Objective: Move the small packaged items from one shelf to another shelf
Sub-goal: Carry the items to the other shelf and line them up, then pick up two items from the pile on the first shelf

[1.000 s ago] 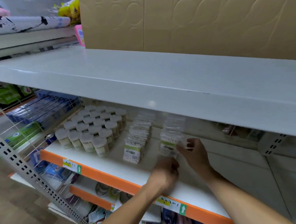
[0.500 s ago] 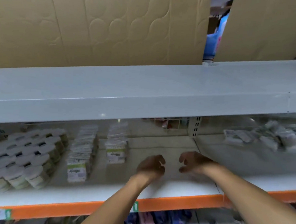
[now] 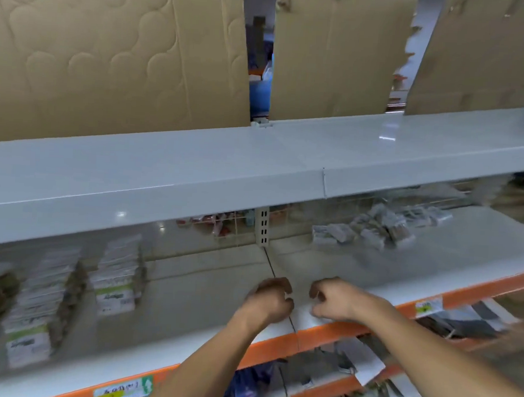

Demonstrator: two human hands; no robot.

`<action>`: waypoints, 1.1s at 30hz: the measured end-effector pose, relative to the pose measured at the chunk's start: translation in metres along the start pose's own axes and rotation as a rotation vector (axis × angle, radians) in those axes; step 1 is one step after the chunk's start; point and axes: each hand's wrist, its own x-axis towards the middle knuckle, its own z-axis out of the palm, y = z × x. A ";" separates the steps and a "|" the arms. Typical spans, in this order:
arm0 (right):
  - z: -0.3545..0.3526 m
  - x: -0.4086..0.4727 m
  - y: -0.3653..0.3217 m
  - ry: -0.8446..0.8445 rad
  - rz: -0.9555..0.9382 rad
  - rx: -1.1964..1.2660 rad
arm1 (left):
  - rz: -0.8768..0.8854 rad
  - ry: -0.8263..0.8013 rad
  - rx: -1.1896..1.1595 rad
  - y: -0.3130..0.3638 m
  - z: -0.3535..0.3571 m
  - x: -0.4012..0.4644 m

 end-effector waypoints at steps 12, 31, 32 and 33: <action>-0.035 -0.065 0.150 0.075 0.163 0.145 | 0.137 -0.055 -0.020 0.136 0.061 0.044; -0.063 -0.024 0.285 0.235 0.278 0.282 | 0.230 -0.107 0.023 0.226 0.105 0.181; -0.066 -0.020 0.291 0.239 0.280 0.270 | 0.226 -0.105 0.034 0.227 0.105 0.189; -0.069 -0.015 0.296 0.245 0.283 0.264 | 0.226 -0.092 0.040 0.229 0.106 0.198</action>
